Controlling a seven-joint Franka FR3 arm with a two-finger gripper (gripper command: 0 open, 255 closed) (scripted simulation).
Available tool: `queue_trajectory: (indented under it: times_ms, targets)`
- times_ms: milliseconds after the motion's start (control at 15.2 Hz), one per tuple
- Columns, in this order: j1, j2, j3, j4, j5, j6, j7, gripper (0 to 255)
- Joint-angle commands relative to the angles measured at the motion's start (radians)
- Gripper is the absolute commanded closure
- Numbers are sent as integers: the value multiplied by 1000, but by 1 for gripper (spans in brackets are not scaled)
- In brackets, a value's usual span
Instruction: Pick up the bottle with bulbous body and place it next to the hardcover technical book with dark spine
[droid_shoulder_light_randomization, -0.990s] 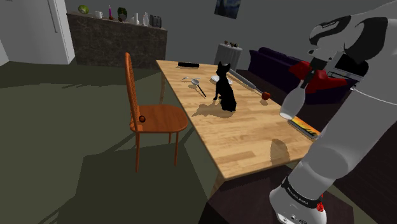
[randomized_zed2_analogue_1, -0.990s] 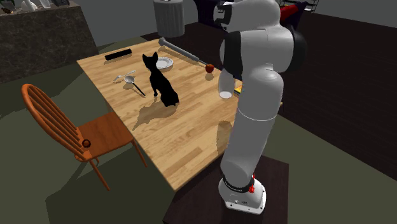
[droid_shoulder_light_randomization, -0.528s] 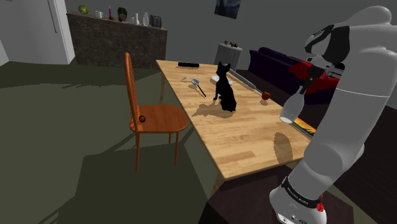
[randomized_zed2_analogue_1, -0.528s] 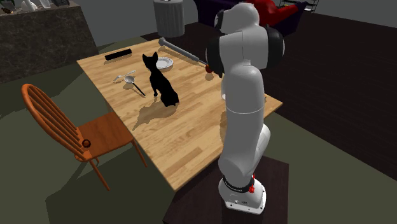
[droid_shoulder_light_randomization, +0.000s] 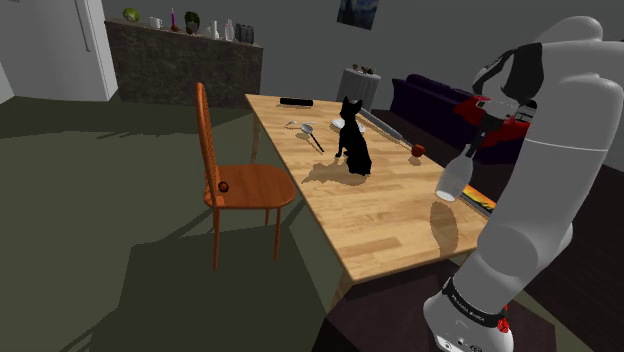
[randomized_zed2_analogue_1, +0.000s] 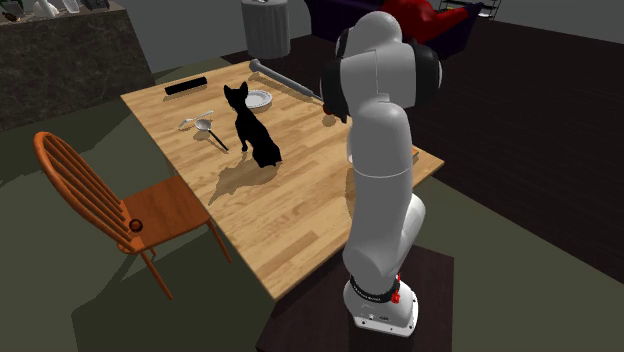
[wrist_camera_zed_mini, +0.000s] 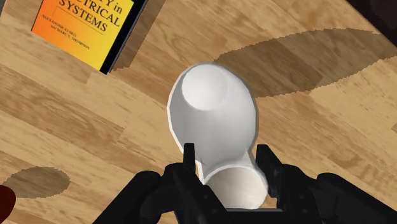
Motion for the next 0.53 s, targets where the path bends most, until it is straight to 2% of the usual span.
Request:
queue_trajectory:
  times_ms: [0, 462]
  targets:
    - [-7, 13, 7, -16, 15, 23, -11, 255]
    - [-8, 17, 8, -21, 18, 29, -14, 255]
